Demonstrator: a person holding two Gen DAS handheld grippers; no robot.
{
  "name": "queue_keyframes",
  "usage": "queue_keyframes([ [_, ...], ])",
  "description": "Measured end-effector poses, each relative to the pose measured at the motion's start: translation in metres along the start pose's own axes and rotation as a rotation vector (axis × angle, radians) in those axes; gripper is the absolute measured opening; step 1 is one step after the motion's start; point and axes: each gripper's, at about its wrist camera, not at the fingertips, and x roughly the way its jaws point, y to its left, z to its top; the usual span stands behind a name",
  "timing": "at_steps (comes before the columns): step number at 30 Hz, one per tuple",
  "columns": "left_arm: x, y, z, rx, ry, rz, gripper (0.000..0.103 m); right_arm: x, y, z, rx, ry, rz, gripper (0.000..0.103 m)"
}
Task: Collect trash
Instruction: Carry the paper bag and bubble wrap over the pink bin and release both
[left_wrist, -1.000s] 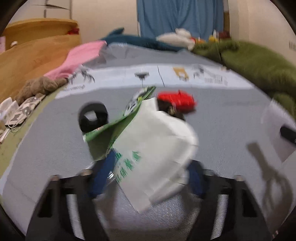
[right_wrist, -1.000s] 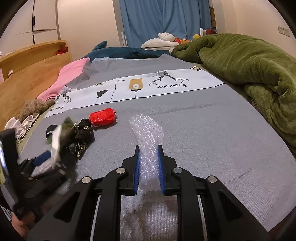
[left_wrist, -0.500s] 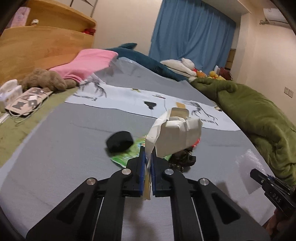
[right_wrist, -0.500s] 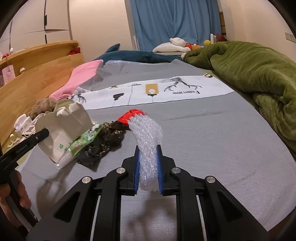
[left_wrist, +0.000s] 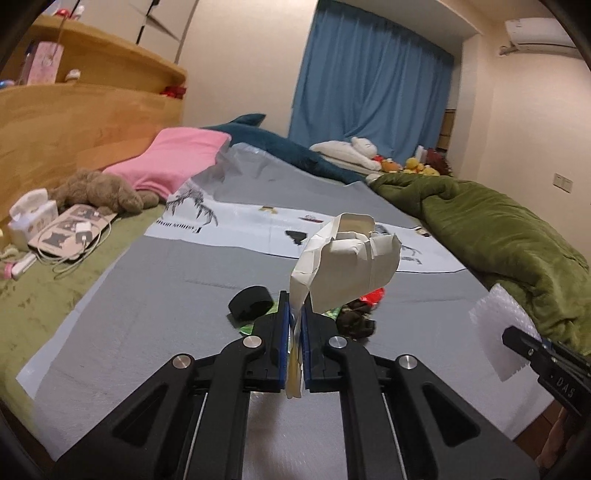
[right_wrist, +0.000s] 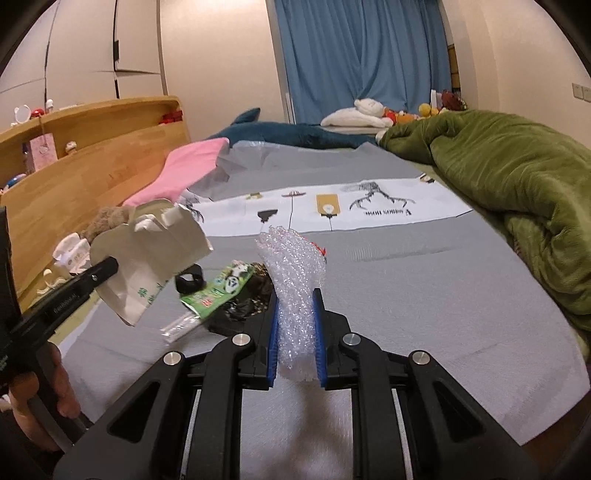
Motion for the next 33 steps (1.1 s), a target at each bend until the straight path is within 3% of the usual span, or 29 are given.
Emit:
queue_keyframes([
  [6,-0.038,-0.020,-0.002,0.022,0.015,-0.088,0.006,-0.053,0.001,-0.006,0.003,-0.040,-0.003,0.016],
  [15,-0.085,-0.076,-0.042,0.129,0.092,-0.197,0.006,-0.137,-0.011,-0.052,0.023,-0.041,-0.046,0.016],
  [24,-0.111,-0.123,-0.087,0.214,0.174,-0.274,0.006,-0.183,-0.040,-0.105,0.077,0.011,-0.118,0.016],
  [33,-0.118,-0.167,-0.132,0.316,0.252,-0.330,0.006,-0.200,-0.069,-0.160,0.132,0.092,-0.194,0.016],
])
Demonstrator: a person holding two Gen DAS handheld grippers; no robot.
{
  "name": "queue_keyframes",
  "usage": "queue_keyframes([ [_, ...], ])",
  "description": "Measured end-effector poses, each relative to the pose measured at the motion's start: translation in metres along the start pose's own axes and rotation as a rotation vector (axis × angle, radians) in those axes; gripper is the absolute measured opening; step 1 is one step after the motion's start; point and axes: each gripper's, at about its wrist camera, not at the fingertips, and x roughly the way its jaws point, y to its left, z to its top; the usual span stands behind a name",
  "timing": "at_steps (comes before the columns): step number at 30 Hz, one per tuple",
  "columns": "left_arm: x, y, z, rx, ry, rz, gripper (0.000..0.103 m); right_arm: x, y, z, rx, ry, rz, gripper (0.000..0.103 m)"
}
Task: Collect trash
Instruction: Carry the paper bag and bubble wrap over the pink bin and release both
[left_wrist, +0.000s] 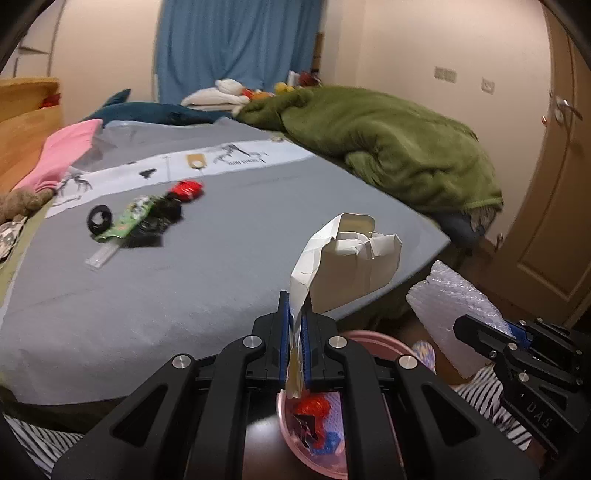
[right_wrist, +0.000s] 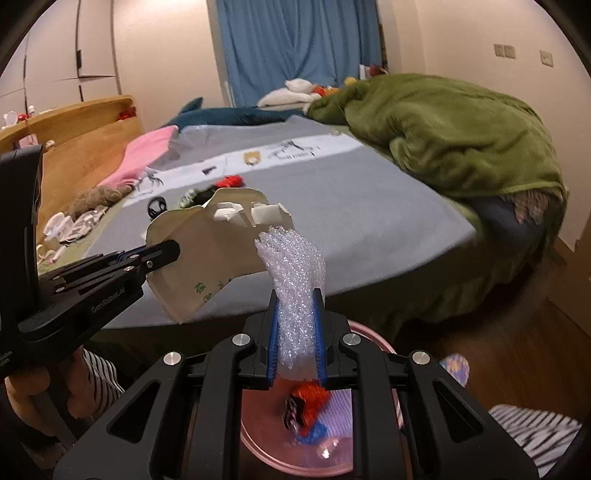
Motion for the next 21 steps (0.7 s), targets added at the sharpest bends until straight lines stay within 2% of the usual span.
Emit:
queue_keyframes([
  [8,0.023,-0.028,-0.028,0.088,0.094,-0.009,0.006,0.014,-0.024,-0.031,0.057,0.076,-0.050,0.016],
  [21,0.064,-0.034,-0.066,0.141,0.249,0.015,0.006,0.053,-0.030,-0.060,0.060,0.219,-0.043,0.017],
])
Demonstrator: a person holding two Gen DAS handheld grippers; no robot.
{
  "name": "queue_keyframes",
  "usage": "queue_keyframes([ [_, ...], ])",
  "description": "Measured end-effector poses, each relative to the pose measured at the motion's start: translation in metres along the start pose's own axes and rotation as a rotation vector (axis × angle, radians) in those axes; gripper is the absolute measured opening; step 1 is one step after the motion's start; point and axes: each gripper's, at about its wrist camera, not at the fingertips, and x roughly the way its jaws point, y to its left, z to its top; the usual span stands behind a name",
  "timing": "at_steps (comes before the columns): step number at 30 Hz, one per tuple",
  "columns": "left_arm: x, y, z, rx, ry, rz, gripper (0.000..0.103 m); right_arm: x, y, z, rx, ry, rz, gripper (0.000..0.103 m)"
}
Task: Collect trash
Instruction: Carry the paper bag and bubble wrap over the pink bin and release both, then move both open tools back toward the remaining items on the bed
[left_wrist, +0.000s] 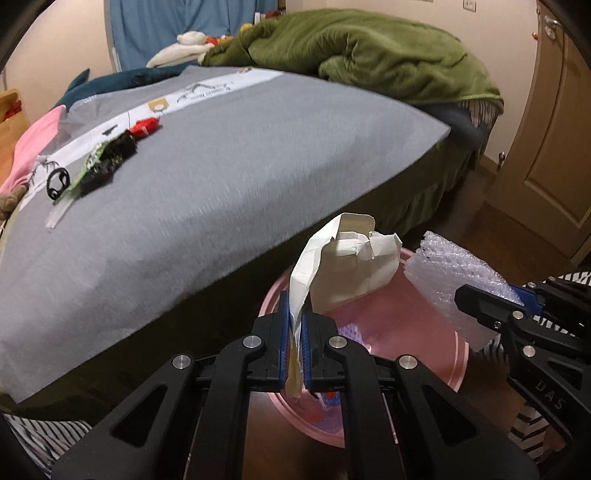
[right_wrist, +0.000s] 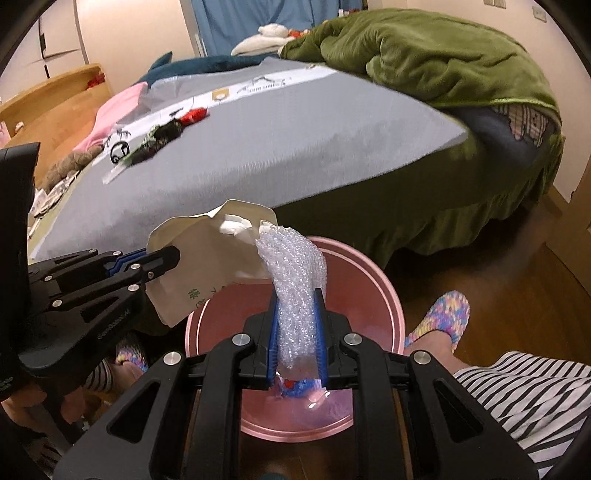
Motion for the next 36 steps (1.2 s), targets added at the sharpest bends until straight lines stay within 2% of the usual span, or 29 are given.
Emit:
queue_keyframes([
  [8,0.014,-0.002,-0.002,-0.002,0.042,-0.001,0.006,0.015,-0.011,-0.005,0.028,0.036,-0.004,0.019],
  [11,0.018,-0.003,-0.002,0.000,0.053,0.015,0.006,0.021,-0.013,-0.005,0.037,0.057,0.000,0.024],
  [13,0.020,-0.004,-0.001,0.000,0.054,0.023,0.016,0.026,-0.015,-0.006,0.053,0.075,0.009,0.039],
  [15,0.020,-0.004,-0.001,-0.004,0.056,0.033,0.048,0.028,-0.016,-0.007,0.065,0.082,0.008,0.048],
  [16,0.020,-0.003,-0.001,-0.012,0.049,0.043,0.055,0.029,-0.017,-0.007,0.070,0.084,0.009,0.052],
  [17,0.019,-0.002,-0.001,-0.019,0.047,0.051,0.068,0.029,-0.018,-0.007,0.074,0.086,0.009,0.054],
  [18,0.019,-0.001,-0.001,-0.024,0.046,0.057,0.073,0.030,-0.019,-0.007,0.082,0.086,0.009,0.058],
  [23,0.018,0.004,0.002,-0.035,0.050,0.085,0.079,0.026,-0.021,-0.005,0.097,0.070,0.009,0.067],
  [25,0.014,0.009,0.005,-0.048,0.042,0.087,0.079,0.023,-0.020,-0.003,0.104,0.059,0.020,0.076],
  [27,0.009,0.013,0.008,-0.065,0.034,0.082,0.083,0.020,-0.017,0.001,0.101,0.050,0.023,0.080],
  [30,-0.001,0.022,0.014,-0.102,0.015,0.076,0.083,0.015,-0.008,0.008,0.082,0.042,0.037,0.087],
  [36,-0.037,0.047,0.033,-0.150,-0.080,0.105,0.086,-0.003,0.015,0.035,0.032,-0.041,0.043,0.091],
])
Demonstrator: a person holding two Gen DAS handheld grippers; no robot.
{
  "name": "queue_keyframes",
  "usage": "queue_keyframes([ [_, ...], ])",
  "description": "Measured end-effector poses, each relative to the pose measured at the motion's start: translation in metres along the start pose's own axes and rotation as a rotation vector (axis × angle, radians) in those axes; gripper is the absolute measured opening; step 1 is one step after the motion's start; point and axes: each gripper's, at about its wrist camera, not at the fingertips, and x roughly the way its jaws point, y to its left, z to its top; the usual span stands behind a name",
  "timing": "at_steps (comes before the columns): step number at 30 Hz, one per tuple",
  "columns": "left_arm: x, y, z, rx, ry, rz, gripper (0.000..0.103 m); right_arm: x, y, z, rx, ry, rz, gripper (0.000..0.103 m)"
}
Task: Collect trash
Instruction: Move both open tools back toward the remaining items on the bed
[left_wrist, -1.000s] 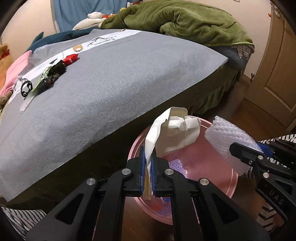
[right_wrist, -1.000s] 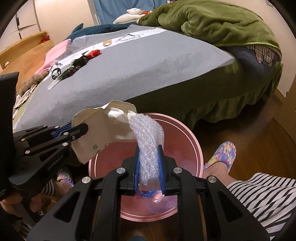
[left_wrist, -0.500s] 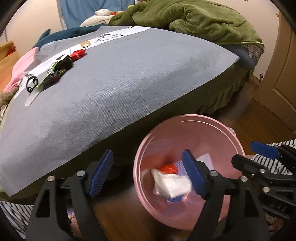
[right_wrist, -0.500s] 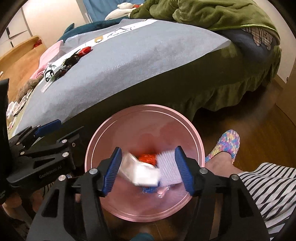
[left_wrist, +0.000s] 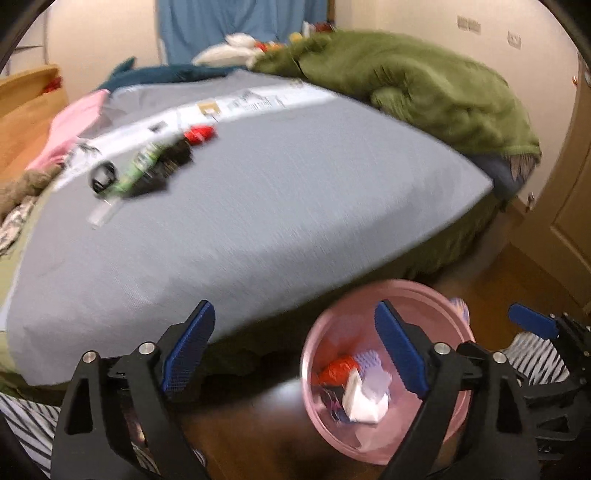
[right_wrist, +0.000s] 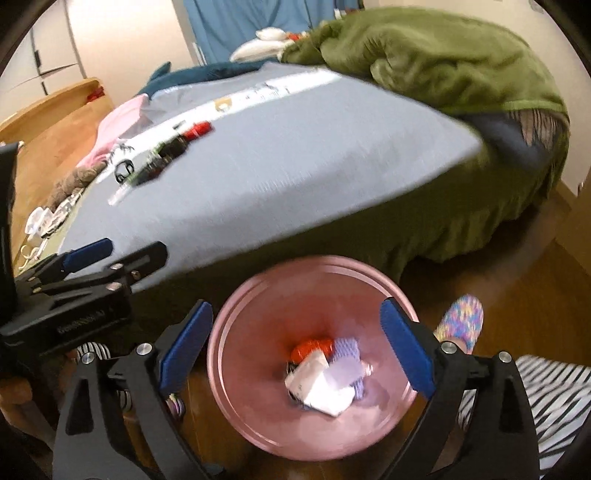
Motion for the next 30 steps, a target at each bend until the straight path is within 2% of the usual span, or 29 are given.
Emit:
queue_keyframes([
  [3,-0.023,0.020,0.016,-0.032,-0.089,0.034,0.094,-0.010,0.016,0.022,-0.013,-0.061,0.026,0.093],
  [7,-0.049,0.051,0.036,-0.056,-0.209,0.108,0.094,-0.020,0.043,0.052,-0.047,-0.157,0.053,0.097],
  [11,-0.056,0.082,0.052,-0.094,-0.268,0.177,0.094,-0.017,0.074,0.085,-0.093,-0.221,0.092,0.097],
  [17,-0.048,0.148,0.072,-0.215,-0.326,0.272,0.094,0.004,0.114,0.121,-0.158,-0.283,0.126,0.097],
  [20,-0.037,0.180,0.079,-0.269,-0.400,0.337,0.094,0.025,0.132,0.138,-0.174,-0.317,0.116,0.097],
  [22,-0.024,0.196,0.084,-0.278,-0.421,0.384,0.094,0.047,0.144,0.153,-0.170,-0.322,0.113,0.097],
  [30,0.046,0.255,0.116,-0.318,-0.388,0.437,0.094,0.147,0.185,0.208,-0.194,-0.269,0.106,0.097],
])
